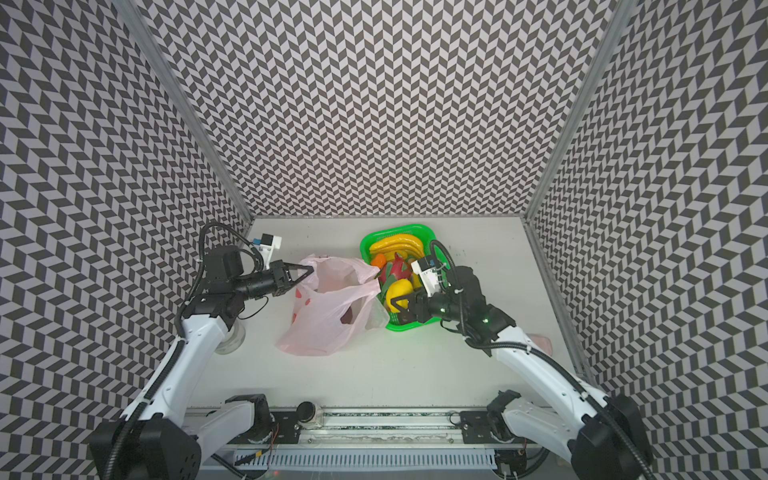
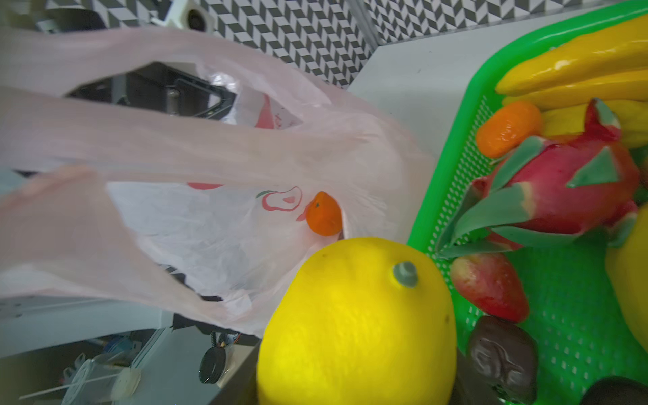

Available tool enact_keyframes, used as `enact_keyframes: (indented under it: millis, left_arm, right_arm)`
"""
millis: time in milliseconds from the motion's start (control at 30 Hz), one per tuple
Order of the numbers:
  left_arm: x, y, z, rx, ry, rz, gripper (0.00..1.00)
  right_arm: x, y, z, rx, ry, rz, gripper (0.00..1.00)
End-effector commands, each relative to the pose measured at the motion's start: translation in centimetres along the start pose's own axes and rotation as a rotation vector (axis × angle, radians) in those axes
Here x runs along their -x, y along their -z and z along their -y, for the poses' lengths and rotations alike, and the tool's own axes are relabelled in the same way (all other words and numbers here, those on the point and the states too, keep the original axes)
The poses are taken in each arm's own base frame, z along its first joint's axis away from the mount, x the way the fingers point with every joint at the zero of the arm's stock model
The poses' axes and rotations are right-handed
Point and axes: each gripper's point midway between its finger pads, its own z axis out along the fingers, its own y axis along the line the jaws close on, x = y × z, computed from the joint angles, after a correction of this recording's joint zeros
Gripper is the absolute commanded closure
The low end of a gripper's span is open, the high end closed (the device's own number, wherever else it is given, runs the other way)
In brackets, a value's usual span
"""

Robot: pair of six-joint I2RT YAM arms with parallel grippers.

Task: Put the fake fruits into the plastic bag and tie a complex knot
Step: 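Carry the lemon with the right gripper into the bag opening, then lower the lemon into the bag and open the right gripper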

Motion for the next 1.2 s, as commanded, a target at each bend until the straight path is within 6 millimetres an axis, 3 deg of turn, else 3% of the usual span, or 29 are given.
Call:
enact_keyframes:
  millis: [0,633,967,1167]
  left_arm:
    - [0.3,0.2,0.3,-0.008,-0.028,0.007,1.0]
    - [-0.6,0.3,0.0,-0.01,-0.022,-0.003,1.0]
    - [-0.7,0.3,0.3,-0.018,-0.027,-0.005,1.0]
    - [-0.5,0.3,0.2,-0.017,-0.033,-0.007,1.0]
  right_arm:
    - [1.6,0.1,-3.2,0.1,0.087,0.085,0.42]
    - [1.9,-5.8,-8.3,0.222,0.161,0.061,0.42]
    - [2.3,-9.0,-8.1,0.213,0.144,0.051,0.41]
    - [0.5,-11.3,-8.2,0.244,0.128,-0.039,0.4]
